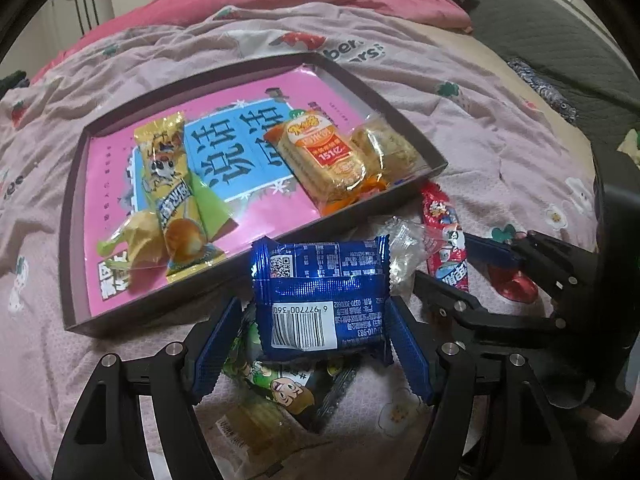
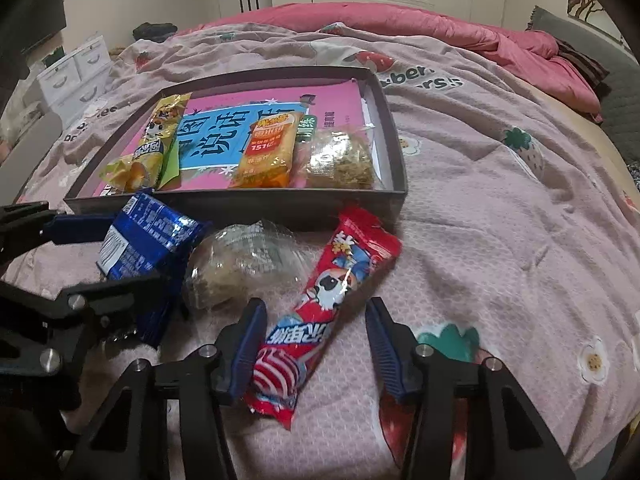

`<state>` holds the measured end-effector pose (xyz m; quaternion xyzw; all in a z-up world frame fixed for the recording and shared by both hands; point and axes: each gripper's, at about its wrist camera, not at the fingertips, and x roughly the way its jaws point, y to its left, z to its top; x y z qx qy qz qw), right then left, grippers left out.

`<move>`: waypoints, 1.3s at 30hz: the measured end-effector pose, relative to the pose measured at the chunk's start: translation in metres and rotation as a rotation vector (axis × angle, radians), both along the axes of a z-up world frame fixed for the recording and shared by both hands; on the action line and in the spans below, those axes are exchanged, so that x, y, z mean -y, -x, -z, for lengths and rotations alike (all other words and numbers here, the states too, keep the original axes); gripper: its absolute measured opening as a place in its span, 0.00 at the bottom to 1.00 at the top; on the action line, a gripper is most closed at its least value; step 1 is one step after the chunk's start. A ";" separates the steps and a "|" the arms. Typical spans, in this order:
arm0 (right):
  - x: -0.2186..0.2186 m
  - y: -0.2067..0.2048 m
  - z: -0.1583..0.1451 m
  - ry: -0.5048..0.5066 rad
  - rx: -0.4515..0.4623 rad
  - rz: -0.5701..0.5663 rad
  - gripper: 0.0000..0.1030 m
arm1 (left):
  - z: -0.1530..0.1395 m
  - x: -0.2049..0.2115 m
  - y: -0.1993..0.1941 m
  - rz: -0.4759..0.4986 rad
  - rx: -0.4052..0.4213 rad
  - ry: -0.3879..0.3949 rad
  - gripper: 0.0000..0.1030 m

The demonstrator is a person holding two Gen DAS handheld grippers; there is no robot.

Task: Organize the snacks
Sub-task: 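Grasp the blue biscuit packet with the left tool while the right tool grasps the red candy stick, then carry the blue packet with the left tool while the right tool carries the candy stick over the tray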

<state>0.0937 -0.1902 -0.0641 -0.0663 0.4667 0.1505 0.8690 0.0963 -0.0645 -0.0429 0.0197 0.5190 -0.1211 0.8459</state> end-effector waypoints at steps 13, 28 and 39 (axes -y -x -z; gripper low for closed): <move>0.017 -0.001 -0.006 -0.158 -0.011 -0.018 0.22 | 0.009 -0.002 -0.006 -0.023 -0.030 0.058 0.58; 0.039 0.002 -0.031 -0.239 0.067 0.051 0.17 | -0.021 -0.039 0.001 -0.066 0.042 0.180 0.53; 0.035 0.007 -0.050 -0.241 0.135 0.035 0.16 | -0.052 -0.074 0.005 -0.142 0.141 0.202 0.53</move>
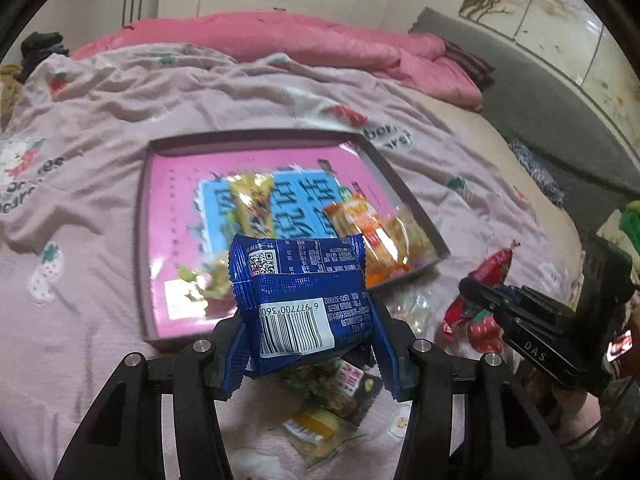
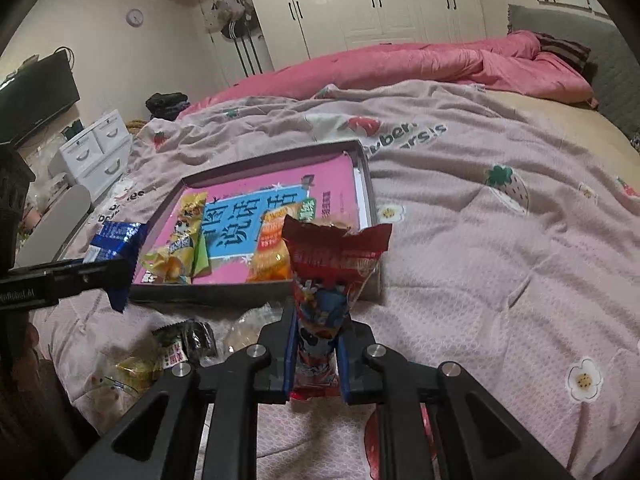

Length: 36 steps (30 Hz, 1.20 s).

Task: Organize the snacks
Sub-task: 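Carry the blue packet with the left tool while the right tool carries the candy stick over the tray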

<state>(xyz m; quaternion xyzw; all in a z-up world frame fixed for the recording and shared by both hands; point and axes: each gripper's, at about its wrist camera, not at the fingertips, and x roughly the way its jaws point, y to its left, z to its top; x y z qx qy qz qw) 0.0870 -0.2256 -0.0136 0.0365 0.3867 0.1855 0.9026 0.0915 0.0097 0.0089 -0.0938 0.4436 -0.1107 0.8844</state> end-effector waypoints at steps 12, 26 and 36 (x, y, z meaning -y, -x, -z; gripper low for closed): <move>-0.017 0.001 -0.029 -0.007 0.087 -0.039 0.16 | -0.018 -0.045 0.000 -0.110 0.065 0.000 0.53; -0.043 -0.012 -0.051 -0.036 0.150 -0.062 0.16 | -0.010 -0.085 -0.008 -0.224 0.081 -0.023 0.53; -0.064 -0.024 -0.054 -0.034 0.142 -0.091 0.16 | 0.014 -0.077 -0.017 -0.201 0.038 -0.069 0.53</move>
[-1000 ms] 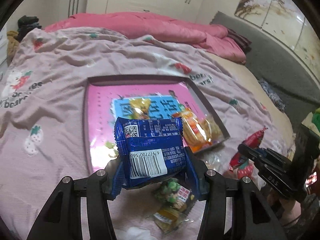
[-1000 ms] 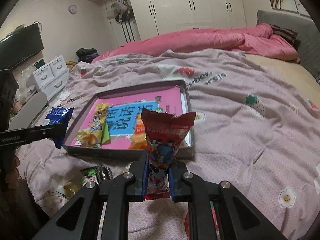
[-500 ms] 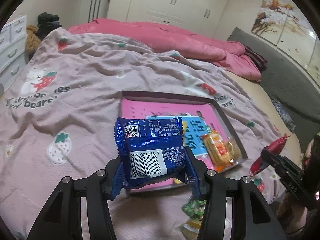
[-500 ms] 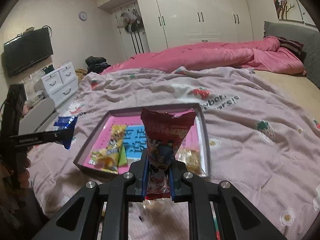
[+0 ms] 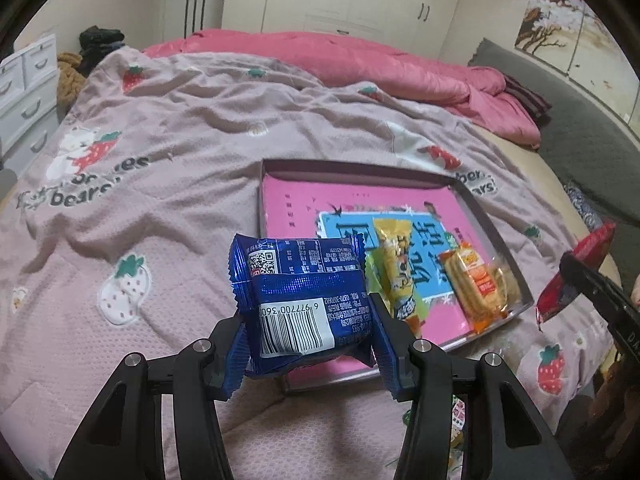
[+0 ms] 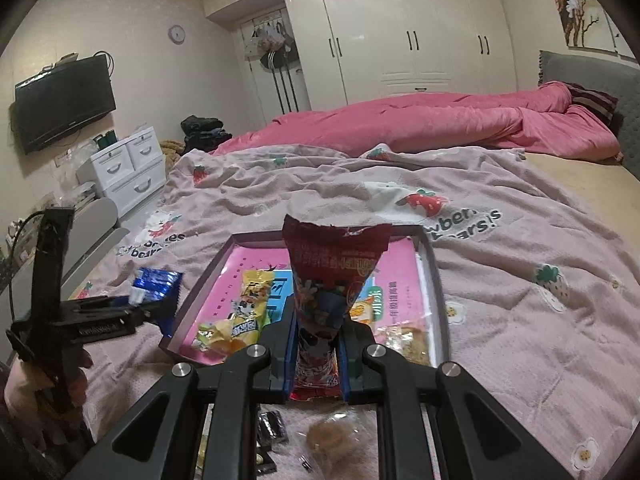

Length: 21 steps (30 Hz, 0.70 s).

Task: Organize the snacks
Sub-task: 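Carry the blue packet with the left tool while the right tool carries the candy stick over the tray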

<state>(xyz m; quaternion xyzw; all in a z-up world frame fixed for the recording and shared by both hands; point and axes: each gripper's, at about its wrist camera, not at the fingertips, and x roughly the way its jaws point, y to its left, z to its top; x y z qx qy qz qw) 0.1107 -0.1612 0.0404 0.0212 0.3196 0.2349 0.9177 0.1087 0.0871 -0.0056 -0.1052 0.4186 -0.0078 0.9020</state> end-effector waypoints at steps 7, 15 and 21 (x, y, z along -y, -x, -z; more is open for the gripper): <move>-0.017 -0.008 0.003 0.008 -0.006 -0.020 0.16 | 0.010 0.008 -0.006 0.025 -0.019 0.006 0.53; -0.029 -0.017 0.007 0.011 -0.018 -0.021 0.16 | 0.024 0.015 -0.015 0.059 -0.051 0.015 0.54; -0.036 -0.020 0.012 0.019 -0.030 -0.023 0.16 | 0.030 0.018 -0.018 0.072 -0.062 0.026 0.54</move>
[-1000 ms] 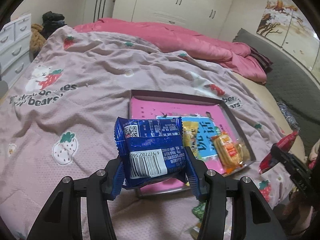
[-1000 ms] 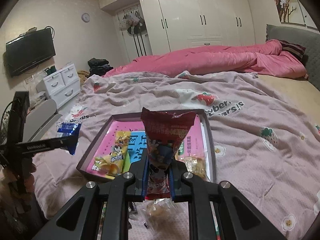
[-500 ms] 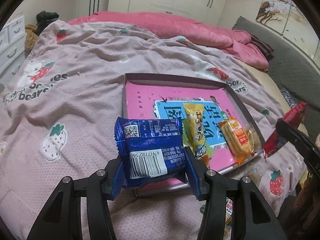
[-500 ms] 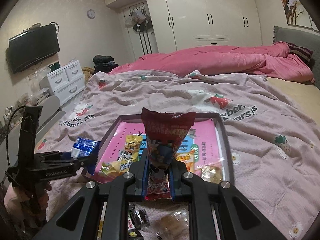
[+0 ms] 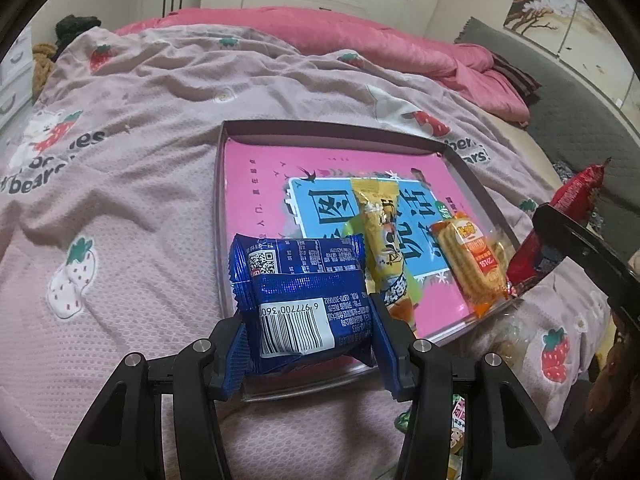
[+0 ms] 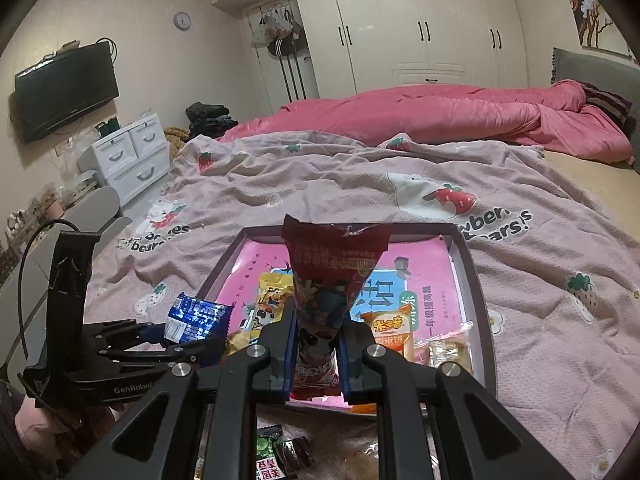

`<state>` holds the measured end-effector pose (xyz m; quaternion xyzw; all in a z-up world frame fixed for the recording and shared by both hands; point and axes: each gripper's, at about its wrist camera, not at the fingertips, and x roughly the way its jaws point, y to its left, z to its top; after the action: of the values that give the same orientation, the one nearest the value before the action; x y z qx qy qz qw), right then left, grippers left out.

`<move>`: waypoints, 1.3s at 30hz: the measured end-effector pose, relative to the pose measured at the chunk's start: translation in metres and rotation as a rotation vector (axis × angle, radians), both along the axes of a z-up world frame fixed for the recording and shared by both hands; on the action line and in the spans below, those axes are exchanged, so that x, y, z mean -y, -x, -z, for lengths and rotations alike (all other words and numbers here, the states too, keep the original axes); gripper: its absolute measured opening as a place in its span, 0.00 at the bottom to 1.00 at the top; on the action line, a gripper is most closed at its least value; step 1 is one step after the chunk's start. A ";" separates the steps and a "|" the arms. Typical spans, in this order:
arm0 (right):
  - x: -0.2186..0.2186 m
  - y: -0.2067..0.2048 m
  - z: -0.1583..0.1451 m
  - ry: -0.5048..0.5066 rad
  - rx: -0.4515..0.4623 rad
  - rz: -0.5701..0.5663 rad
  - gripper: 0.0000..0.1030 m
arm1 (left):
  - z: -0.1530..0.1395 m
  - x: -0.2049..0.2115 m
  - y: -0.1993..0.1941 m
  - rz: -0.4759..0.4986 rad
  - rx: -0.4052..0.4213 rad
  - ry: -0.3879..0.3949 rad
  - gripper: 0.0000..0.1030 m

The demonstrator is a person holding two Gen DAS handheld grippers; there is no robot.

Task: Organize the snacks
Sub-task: 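Carry the blue packet with the left tool while the right tool carries the candy stick over the tray, then lower the candy stick into the tray and open the right tool while the left tool lowers the blue packet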

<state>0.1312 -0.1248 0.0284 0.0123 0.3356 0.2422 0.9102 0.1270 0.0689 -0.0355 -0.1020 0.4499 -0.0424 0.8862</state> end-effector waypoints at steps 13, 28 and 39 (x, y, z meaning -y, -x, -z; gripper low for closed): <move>-0.016 -0.006 0.012 0.020 -0.028 -0.013 0.16 | 0.003 0.000 -0.004 0.010 -0.001 0.012 0.54; -0.023 -0.013 0.029 0.038 -0.088 -0.031 0.16 | 0.006 0.007 -0.007 0.035 -0.002 0.019 0.54; -0.030 -0.023 0.043 0.055 -0.134 -0.036 0.16 | 0.009 0.010 -0.008 0.044 -0.006 0.012 0.54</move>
<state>0.1538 -0.0949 -0.0142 -0.0025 0.4026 0.2477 0.8812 0.1346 0.0588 -0.0440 -0.0974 0.4543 -0.0641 0.8832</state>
